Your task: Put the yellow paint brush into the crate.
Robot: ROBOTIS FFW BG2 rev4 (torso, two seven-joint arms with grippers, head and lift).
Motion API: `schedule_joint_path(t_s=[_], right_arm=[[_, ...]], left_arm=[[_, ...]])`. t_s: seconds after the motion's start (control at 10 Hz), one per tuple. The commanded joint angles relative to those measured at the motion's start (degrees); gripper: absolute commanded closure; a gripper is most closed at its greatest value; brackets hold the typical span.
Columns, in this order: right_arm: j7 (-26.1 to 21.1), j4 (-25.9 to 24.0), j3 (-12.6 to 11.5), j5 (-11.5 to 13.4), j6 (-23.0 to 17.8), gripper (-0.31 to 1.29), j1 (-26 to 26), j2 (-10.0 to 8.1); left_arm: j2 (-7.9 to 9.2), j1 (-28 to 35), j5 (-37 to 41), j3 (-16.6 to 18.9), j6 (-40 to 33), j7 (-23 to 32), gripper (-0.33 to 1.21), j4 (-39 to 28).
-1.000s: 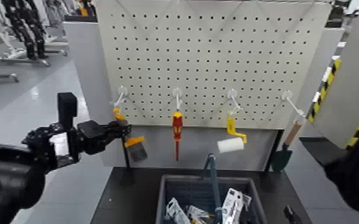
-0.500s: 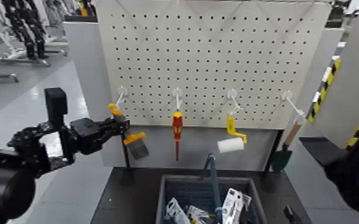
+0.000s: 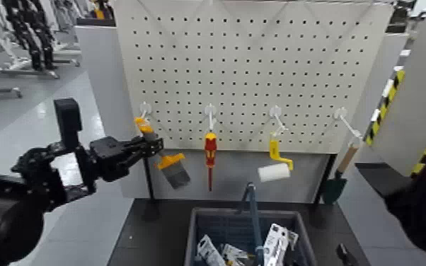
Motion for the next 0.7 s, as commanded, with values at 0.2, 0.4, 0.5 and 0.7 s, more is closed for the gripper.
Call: schedule_joint_path(t_s=[0.2,0.4,0.5,0.7], right_arm=[[0.0,0.09,0.0,0.0,-0.25,0.13,-0.01,0.08],[0.0,0.18,0.0,-0.09,-0.43,0.13,-0.01,0.17],[0.0,0.26,0.0,-0.09,-0.43,0.13,-0.01,0.08],[0.0,0.35,0.09,-0.18,-0.52,0.13,-0.01,0.17]], left_arm=[[-0.91,0.73,7.99,-1.69,-2.13,0.1,1.11,3.47],[-2.05,1.43,12.12,-3.97,-3.8,0.1,1.11,7.34],[-2.67,1.78,14.05,-5.64,-4.77,0.1,1.11,9.62],[-3.02,1.52,15.9,-9.07,-6.0,0.1,1.11,13.76]])
